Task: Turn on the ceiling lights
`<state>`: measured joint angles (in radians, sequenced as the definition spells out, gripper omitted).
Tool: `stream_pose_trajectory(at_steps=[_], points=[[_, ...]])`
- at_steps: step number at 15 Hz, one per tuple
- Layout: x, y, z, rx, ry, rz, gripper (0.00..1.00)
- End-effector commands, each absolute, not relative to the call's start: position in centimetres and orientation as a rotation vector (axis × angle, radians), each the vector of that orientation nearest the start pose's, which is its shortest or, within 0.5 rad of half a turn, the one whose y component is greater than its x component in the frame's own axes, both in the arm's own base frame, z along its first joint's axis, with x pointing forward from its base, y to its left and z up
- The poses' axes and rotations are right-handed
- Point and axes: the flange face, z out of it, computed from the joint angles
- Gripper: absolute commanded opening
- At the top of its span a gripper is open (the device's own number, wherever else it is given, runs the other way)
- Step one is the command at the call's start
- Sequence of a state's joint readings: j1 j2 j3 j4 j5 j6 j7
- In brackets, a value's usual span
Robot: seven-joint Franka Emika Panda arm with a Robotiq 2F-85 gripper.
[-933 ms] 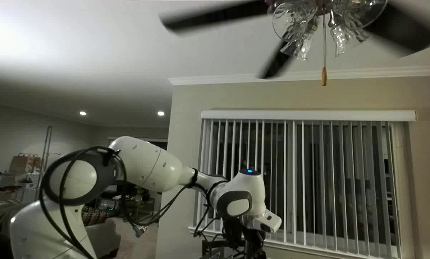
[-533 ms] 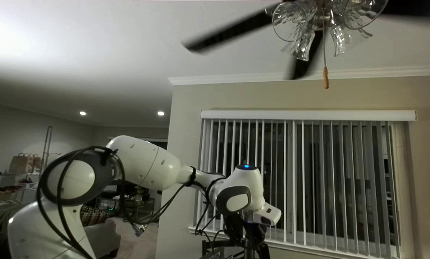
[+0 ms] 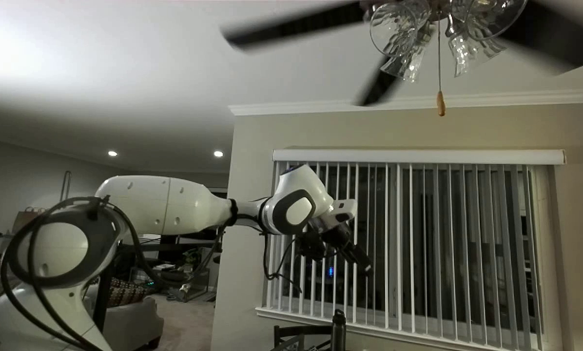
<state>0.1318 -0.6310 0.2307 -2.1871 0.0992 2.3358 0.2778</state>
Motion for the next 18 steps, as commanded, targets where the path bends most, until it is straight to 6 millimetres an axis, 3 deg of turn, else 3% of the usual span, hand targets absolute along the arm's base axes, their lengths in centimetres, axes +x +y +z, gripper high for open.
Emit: stream_pose_trajectory(at_steps=[1, 6, 9, 10, 12, 18], points=[[38.0, 17.6, 72.9, -2.662, -0.085, -1.364, 1.0], [38.2, 16.8, 79.3, -2.489, -0.044, -1.772, 1.0], [38.2, 15.4, 81.9, -2.398, 0.034, -1.987, 1.0], [37.7, 15.8, 80.9, -2.446, -0.018, -1.879, 1.0], [37.9, 15.2, 81.7, -2.423, 0.015, -1.951, 1.0], [37.9, 15.3, 81.7, -2.425, 0.015, -1.958, 1.0]])
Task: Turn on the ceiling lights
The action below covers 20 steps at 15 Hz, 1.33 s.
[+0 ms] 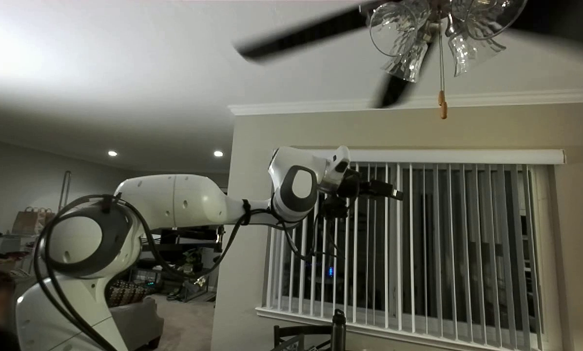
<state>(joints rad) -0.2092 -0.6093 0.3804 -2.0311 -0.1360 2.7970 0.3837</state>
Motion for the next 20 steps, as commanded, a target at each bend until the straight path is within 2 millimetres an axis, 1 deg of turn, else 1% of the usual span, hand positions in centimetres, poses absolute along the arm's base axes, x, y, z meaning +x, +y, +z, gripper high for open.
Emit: stream_pose_trajectory(at_steps=[1, 2, 4, 7, 9, 12, 15, 18, 20], points=[[38.1, 15.0, 82.0, -2.425, 0.03, -1.976, 1.0], [38.5, 14.2, 82.8, -2.415, 0.066, -2.036, 1.0], [38.6, 12.9, 85.1, -2.394, 0.136, -2.147, 1.0], [38.2, 11.0, 88.6, -2.357, 0.249, -2.318, 1.0], [37.6, 10.5, 90.7, -2.319, 0.304, -2.41, 1.0], [36.9, 10.4, 93.1, -2.277, 0.332, -2.496, 1.0], [36.8, 11.0, 94.6, -2.249, 0.321, -2.539, 1.0], [37.5, 11.4, 95.7, -2.242, 0.316, -2.536, 1.0], [37.9, 11.4, 96.6, -2.22, 0.323, -2.575, 1.0]])
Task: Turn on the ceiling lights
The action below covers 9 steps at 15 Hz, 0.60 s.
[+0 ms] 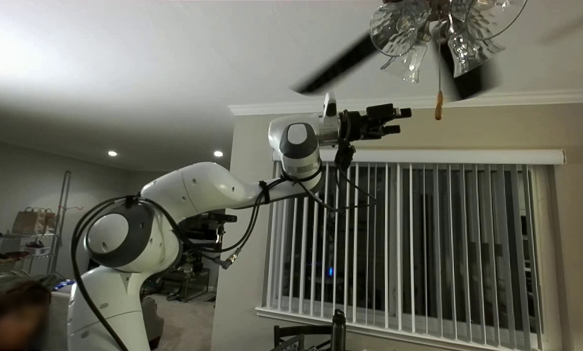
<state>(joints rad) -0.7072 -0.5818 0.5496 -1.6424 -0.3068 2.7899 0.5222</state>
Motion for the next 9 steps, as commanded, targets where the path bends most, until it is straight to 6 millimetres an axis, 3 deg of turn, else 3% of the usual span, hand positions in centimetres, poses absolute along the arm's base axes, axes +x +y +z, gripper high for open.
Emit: stream_pose_trajectory(at_steps=[1, 4, 9], points=[[38.1, 11.2, 97.1, -2.214, 0.33, -2.587, 1.0], [39.2, 9.8, 98.5, -2.199, 0.4, -2.615, 1.0], [41.6, 9.3, 98.5, -2.241, 0.443, -2.587, 1.0]])
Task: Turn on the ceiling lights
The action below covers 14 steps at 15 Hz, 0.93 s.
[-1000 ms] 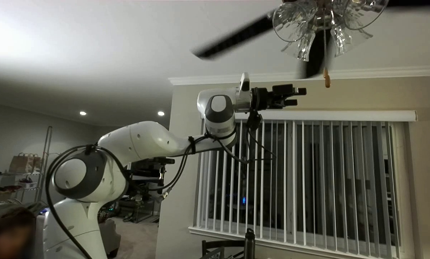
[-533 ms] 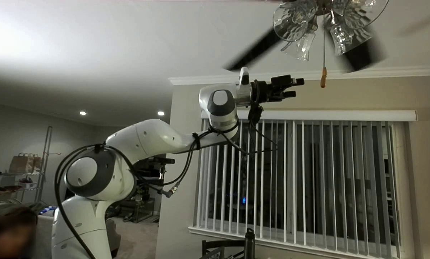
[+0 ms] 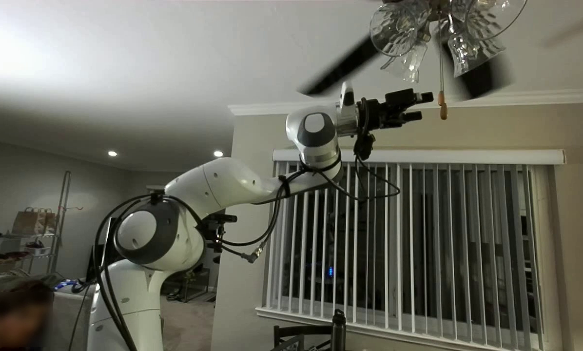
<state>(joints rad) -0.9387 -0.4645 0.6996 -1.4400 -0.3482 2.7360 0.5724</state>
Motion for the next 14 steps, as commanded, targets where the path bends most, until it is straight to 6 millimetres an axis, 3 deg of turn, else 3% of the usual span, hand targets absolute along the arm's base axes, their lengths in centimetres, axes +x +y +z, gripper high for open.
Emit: stream_pose_trajectory(at_steps=[1, 5, 12, 13, 14], points=[[42.1, 9.5, 98.3, -2.254, 0.436, -2.584, 1.0], [43.0, 10.1, 98.4, -2.278, 0.441, -2.565, 1.0], [44.0, 9.5, 99.6, -2.246, 0.562, -2.559, 1.0], [44.4, 9.5, 99.4, -2.252, 0.564, -2.554, 0.76], [44.6, 9.5, 99.4, -2.258, 0.565, -2.55, 0.73]])
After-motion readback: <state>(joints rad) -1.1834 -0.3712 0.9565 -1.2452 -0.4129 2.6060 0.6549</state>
